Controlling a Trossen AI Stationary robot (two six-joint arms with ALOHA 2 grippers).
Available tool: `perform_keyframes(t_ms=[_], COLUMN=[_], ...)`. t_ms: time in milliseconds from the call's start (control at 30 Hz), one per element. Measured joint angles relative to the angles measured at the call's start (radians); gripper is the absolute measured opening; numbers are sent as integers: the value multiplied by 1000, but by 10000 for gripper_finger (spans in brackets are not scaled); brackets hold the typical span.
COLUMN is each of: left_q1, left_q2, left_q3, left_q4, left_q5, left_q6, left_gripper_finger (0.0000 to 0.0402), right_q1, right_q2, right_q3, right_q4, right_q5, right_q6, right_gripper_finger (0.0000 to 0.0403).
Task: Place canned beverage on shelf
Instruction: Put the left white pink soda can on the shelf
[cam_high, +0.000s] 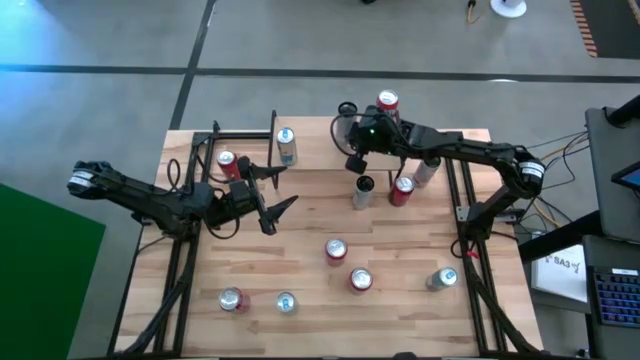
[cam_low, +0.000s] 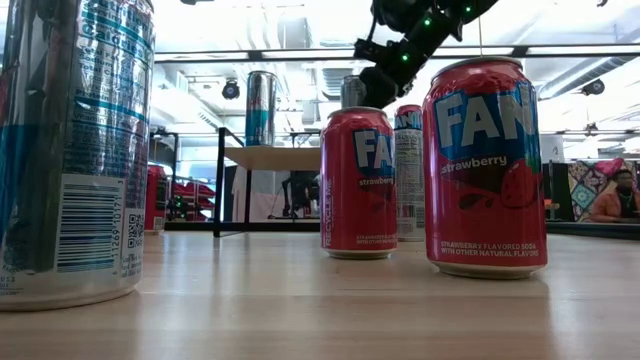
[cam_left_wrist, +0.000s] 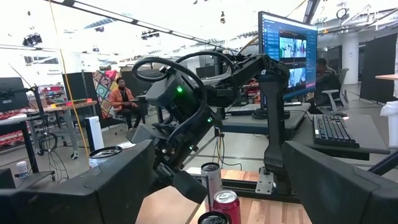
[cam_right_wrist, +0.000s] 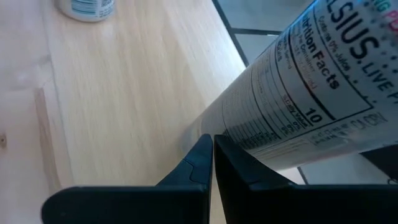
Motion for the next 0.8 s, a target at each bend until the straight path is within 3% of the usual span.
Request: perform_keyframes(t_ms=[600,800], left_q1=[0,0], left_q2=[0,0], left_q3=[0,0], left_q4=[0,0], left_q5=[0,0], left_q6=[0,0], left_gripper_finger=[339,339], right_q1=[-15,-14], right_q2=[1,-14], right_q3=[0,0], right_q4=[40,-27], right_q5=[-4,-3], right_q6=[-21,-20], right_gripper_finger=[9,9])
